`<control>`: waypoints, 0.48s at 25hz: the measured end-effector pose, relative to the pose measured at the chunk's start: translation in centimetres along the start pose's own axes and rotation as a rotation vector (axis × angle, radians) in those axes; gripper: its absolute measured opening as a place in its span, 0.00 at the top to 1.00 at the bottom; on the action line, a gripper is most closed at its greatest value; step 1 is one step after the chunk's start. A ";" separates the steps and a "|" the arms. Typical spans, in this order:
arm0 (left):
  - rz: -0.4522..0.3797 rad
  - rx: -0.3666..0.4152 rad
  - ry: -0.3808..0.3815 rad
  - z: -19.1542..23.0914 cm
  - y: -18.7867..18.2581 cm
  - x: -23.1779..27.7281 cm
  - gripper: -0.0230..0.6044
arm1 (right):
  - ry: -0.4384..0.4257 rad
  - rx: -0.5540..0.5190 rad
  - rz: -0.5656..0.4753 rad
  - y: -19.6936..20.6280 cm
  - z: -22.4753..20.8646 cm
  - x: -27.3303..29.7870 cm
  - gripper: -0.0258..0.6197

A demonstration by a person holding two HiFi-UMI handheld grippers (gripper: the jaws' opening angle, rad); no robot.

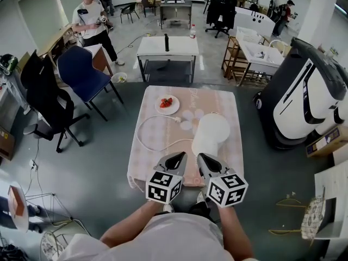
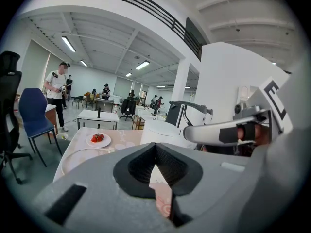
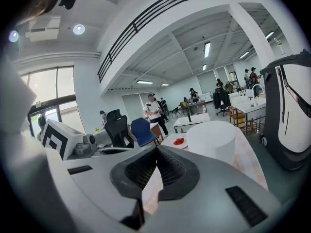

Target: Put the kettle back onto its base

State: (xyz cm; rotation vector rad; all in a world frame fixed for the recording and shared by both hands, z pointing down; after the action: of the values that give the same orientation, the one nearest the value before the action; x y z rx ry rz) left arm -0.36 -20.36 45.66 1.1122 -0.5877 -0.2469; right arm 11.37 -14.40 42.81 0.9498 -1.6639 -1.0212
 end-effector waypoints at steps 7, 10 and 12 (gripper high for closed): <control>0.025 0.000 0.022 0.9 0.9 -0.9 0.96 | 0.036 -0.011 0.007 0.9 1.4 0.5 0.95; 0.027 -0.002 0.027 1.2 1.1 -1.0 0.96 | 0.044 -0.008 0.010 1.2 1.6 0.6 0.95; 0.027 -0.002 0.031 1.3 1.1 -1.1 0.96 | 0.047 -0.008 0.007 1.2 1.8 0.6 0.95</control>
State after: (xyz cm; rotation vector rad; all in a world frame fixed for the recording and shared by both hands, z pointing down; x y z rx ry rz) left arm -2.15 -20.35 46.70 1.1040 -0.5744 -0.2062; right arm 9.32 -14.21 43.67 0.9548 -1.6221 -0.9925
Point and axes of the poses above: the fingertips, and each gripper's own axes: x forward along the fingers, z to its left, y out of its underside, the point moved 7 cm from there along -x, backward along the fingers, and after that the axes turned 5 degrees about -x, right-handed, at the moved point
